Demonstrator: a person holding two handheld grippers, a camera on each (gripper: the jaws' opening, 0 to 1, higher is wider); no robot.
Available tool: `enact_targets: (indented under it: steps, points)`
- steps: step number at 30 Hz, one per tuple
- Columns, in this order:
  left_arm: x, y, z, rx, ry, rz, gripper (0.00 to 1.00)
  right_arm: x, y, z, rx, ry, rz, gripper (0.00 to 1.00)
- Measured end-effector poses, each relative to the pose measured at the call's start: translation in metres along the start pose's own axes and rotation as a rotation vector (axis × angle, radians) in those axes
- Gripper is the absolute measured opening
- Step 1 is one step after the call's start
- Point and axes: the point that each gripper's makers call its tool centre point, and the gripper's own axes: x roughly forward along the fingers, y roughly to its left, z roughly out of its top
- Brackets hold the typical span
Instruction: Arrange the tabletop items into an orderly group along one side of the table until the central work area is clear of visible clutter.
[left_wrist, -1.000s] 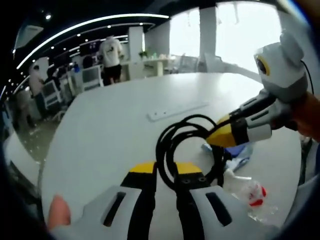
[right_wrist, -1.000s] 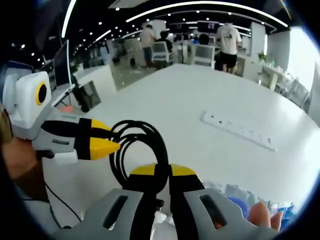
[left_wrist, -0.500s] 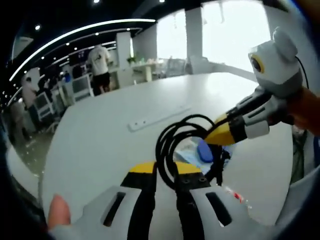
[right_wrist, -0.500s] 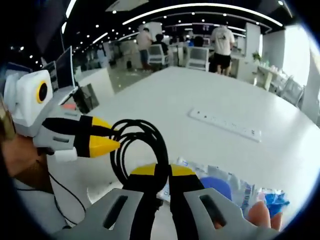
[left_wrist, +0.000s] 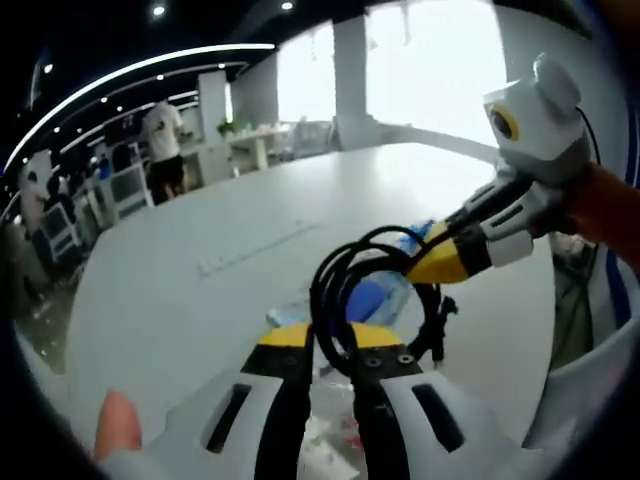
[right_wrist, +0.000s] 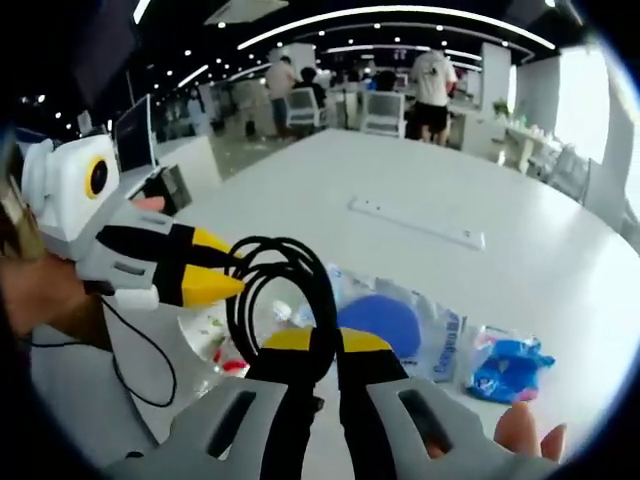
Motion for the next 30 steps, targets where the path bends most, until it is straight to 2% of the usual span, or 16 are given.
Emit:
enact_targets:
  steps: [9, 14, 25, 30]
  points:
    - [0.012, -0.056, 0.007, 0.040, 0.007, -0.099, 0.12, -0.040, -0.024, -0.036, 0.054, 0.017, 0.014, 0.07]
    - [0.017, -0.080, 0.007, 0.051, 0.016, -0.148, 0.12, -0.059, -0.035, -0.055, 0.069, 0.033, 0.026, 0.06]
    - [0.043, -0.130, 0.009, 0.108, 0.059, -0.235, 0.12, -0.084, -0.065, -0.089, 0.107, 0.081, 0.017, 0.06]
    - [0.056, -0.143, 0.007, 0.127, 0.083, -0.249, 0.12, -0.086, -0.078, -0.103, 0.141, 0.100, 0.029, 0.06]
